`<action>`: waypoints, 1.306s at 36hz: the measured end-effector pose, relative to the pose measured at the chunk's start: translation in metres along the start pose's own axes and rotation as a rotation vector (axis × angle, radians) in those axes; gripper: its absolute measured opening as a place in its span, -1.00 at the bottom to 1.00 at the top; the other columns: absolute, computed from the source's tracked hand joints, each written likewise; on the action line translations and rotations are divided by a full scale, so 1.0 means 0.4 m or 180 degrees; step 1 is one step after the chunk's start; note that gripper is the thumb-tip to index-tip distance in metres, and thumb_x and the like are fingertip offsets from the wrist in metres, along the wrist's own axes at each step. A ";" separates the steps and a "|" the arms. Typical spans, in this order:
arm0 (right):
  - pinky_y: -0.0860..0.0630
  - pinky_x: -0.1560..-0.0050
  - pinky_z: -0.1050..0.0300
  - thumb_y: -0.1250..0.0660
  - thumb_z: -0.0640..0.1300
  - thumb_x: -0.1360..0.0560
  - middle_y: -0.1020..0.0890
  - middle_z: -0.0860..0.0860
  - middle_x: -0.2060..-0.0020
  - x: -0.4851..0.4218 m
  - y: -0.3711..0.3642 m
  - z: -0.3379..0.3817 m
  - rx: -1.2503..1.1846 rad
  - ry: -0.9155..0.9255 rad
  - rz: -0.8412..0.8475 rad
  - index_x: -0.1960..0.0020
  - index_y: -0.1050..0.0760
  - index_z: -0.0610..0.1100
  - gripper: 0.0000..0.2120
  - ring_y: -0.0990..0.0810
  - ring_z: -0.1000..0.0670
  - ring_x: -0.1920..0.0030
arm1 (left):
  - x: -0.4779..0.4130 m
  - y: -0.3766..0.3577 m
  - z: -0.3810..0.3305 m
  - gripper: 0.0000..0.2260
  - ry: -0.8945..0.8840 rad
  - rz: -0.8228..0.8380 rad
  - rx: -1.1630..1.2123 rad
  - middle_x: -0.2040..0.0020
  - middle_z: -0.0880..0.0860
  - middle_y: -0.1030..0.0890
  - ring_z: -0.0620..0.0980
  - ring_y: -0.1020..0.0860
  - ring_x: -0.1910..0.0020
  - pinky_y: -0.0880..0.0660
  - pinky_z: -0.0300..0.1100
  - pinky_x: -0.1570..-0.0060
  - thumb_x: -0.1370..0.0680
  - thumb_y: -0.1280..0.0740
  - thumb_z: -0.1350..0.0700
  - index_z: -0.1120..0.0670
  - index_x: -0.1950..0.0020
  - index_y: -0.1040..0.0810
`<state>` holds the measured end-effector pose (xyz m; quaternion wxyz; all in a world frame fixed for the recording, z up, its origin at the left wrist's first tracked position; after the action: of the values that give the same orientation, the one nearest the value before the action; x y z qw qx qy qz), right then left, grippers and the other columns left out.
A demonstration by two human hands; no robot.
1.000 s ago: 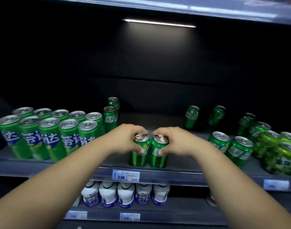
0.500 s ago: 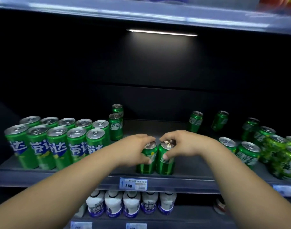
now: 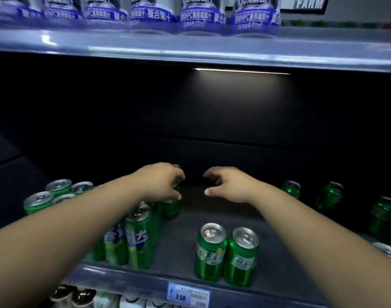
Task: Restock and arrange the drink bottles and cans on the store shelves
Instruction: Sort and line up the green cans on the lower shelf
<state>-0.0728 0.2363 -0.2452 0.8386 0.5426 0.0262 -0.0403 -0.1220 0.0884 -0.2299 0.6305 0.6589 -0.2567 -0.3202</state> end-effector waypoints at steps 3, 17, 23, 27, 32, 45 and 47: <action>-0.52 -0.26 0.08 -0.49 0.10 -0.47 -0.53 0.02 -0.34 -0.072 -0.014 -0.001 -0.0062 0.0001 0.0172 -0.45 -0.42 0.09 -0.42 -0.55 0.01 -0.26 | -0.037 -0.020 0.069 -0.49 0.0297 0.0124 -0.0037 -0.14 -0.04 -0.63 -0.01 -0.59 -0.06 -0.58 -0.04 -0.05 -0.36 -0.49 -0.19 -0.10 -0.28 -0.55; -0.54 -0.20 0.01 -0.45 -0.07 -0.47 -0.58 -0.06 -0.19 -0.338 -0.152 0.031 0.0299 0.0515 0.0705 -0.36 -0.51 0.02 -0.53 -0.60 -0.08 -0.16 | -0.139 -0.108 0.161 -0.39 0.0663 0.0808 0.0506 -0.23 -0.10 -0.60 -0.03 -0.58 -0.14 -0.52 -0.07 -0.19 -0.34 -0.58 -0.08 -0.14 -0.35 -0.49; -0.28 -0.51 -0.08 -0.31 -0.22 -0.55 -0.09 -0.07 -0.62 -0.436 -0.206 0.024 0.0633 0.0604 0.0786 -0.62 -0.10 0.10 -0.27 -0.23 -0.19 -0.55 | -0.156 -0.145 0.166 -0.48 0.0671 0.0997 0.0675 -0.22 -0.08 -0.59 -0.02 -0.57 -0.16 -0.51 -0.06 -0.21 -0.37 -0.56 0.01 -0.10 -0.30 -0.51; -0.20 -0.55 -0.06 -0.24 -0.36 -0.56 0.10 -0.03 -0.65 -0.476 -0.247 0.015 0.0679 0.0602 0.0991 -0.64 0.04 0.17 -0.17 -0.06 -0.17 -0.61 | -0.162 -0.164 0.171 -0.47 0.0712 0.0987 0.0707 -0.25 -0.05 -0.58 0.01 -0.56 -0.19 -0.49 -0.05 -0.23 -0.40 -0.55 0.06 -0.06 -0.33 -0.49; -0.36 -0.44 -0.03 -0.39 -0.31 -0.50 -0.18 -0.09 -0.55 -0.498 -0.267 0.016 0.0651 0.0716 0.0803 -0.62 -0.11 0.06 -0.19 -0.37 -0.22 -0.47 | -0.165 -0.175 0.182 -0.47 0.0813 0.0913 0.0762 -0.23 -0.07 -0.58 0.00 -0.56 -0.18 -0.51 -0.02 -0.22 -0.40 -0.54 0.08 -0.12 -0.33 -0.48; -0.53 -0.07 0.00 -0.38 -0.19 -0.49 -0.51 -0.02 -0.11 -0.399 -0.182 -0.043 0.0234 0.0615 0.0295 -0.22 -0.39 0.09 -0.62 -0.58 -0.11 -0.07 | -0.159 -0.153 0.131 -0.57 0.0776 0.1116 0.0306 -0.15 -0.05 -0.64 0.03 -0.60 -0.11 -0.55 -0.05 -0.15 -0.38 -0.56 0.07 -0.06 -0.21 -0.56; -0.54 -0.07 -0.02 -0.39 -0.15 -0.47 -0.52 -0.01 -0.08 -0.363 -0.171 -0.060 0.0204 0.0553 0.0297 -0.17 -0.40 0.10 -0.66 -0.57 -0.09 -0.03 | -0.160 -0.149 0.103 -0.59 0.0705 0.1150 0.0228 -0.16 -0.04 -0.64 0.03 -0.60 -0.10 -0.56 -0.05 -0.14 -0.39 -0.56 0.05 -0.07 -0.21 -0.57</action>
<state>-0.2240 0.2361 -0.3042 0.8163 0.5712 0.0722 0.0452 -0.1990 0.1127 -0.2828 0.6781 0.6553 -0.3110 -0.1183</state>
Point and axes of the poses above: each hand's wrist, its own x-axis away from the middle knuckle, its own y-axis out of the back of the hand, z = x × y, the point moved 10 cm from there along -x, towards the middle knuckle
